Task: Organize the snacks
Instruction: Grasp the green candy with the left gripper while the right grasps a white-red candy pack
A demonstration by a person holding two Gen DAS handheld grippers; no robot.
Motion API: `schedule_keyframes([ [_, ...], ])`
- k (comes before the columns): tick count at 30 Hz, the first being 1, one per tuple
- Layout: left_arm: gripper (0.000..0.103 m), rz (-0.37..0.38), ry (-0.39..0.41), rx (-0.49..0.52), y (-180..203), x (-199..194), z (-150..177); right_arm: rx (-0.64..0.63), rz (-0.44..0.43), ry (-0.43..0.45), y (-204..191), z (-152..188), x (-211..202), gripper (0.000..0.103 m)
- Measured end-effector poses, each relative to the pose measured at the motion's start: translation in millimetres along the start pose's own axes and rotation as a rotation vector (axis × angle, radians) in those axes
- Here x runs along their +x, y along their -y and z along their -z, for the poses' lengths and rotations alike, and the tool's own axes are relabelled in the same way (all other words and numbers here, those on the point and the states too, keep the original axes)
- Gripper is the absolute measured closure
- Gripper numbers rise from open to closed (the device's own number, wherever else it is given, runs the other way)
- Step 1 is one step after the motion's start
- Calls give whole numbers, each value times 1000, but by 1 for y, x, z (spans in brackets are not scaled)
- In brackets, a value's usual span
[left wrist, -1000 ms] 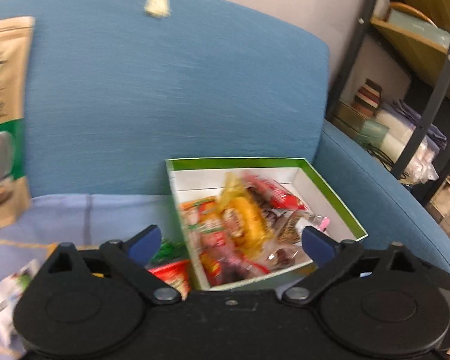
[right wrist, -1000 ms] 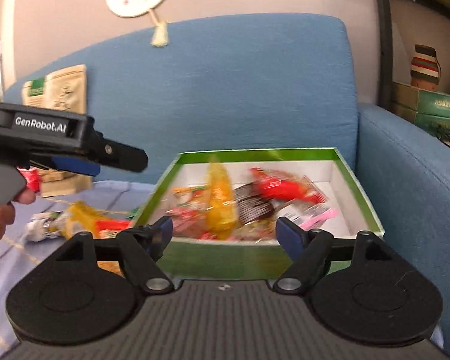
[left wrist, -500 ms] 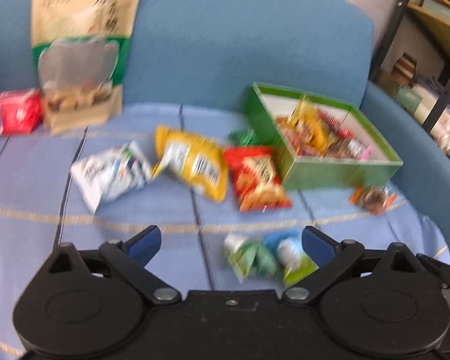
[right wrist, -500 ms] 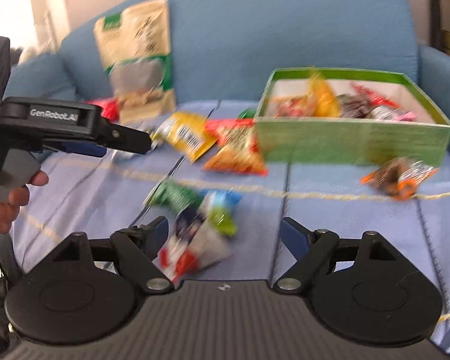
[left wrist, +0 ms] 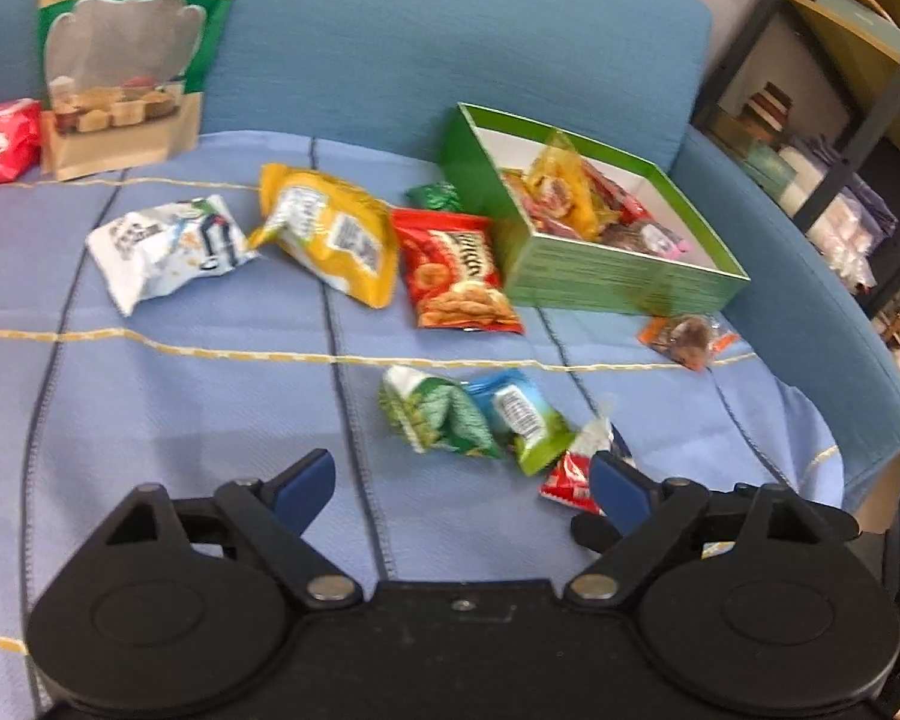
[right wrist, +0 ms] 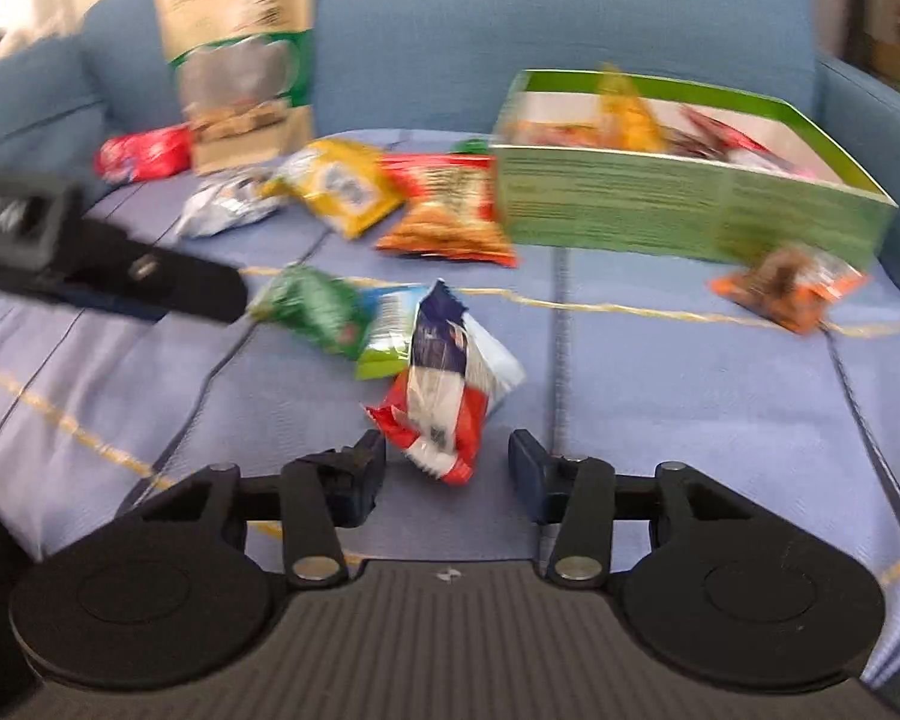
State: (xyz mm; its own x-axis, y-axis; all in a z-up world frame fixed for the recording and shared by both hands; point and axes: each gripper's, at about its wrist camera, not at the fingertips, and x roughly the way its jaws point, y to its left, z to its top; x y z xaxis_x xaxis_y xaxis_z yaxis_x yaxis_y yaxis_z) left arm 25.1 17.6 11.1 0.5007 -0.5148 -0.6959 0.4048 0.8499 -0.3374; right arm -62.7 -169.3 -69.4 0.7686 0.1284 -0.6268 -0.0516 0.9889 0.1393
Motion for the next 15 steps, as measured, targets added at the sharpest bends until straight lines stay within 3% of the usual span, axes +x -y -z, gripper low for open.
schedule_keyframes([
  [3, 0, 0, 4, 1, 1, 5, -5, 45, -54, 9, 6, 1, -7, 20],
  [7, 0, -19, 13, -1, 0, 10, -12, 77, -36, 33, 1, -3, -1, 0],
  [9, 0, -24, 17, 2, -2, 11, -14, 88, 12, 36, -2, -8, 8, 0],
  [15, 0, -36, -3, 9, -5, 27, -21, 117, 23, 52, 3, -15, 21, 0],
])
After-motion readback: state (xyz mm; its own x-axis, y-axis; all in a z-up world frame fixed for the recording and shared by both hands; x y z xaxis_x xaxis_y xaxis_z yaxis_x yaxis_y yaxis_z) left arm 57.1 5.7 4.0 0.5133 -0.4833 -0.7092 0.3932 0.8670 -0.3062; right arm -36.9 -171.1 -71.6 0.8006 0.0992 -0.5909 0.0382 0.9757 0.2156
